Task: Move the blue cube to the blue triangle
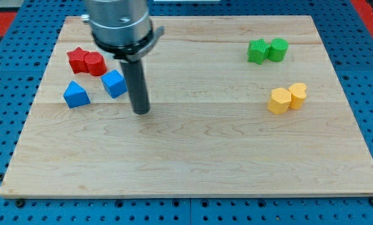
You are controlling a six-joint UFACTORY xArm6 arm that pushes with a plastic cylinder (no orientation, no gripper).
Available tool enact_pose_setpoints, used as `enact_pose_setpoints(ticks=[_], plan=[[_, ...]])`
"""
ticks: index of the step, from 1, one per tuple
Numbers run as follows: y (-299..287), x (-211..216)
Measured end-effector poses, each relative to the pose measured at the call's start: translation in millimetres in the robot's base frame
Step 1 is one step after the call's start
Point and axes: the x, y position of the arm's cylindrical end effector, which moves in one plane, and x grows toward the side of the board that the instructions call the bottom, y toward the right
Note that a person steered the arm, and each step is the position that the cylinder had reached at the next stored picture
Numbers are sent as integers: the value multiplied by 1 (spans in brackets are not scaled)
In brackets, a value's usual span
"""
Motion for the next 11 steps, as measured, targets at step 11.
enact_pose_setpoints(ticks=[11], plan=[[-52,-55]])
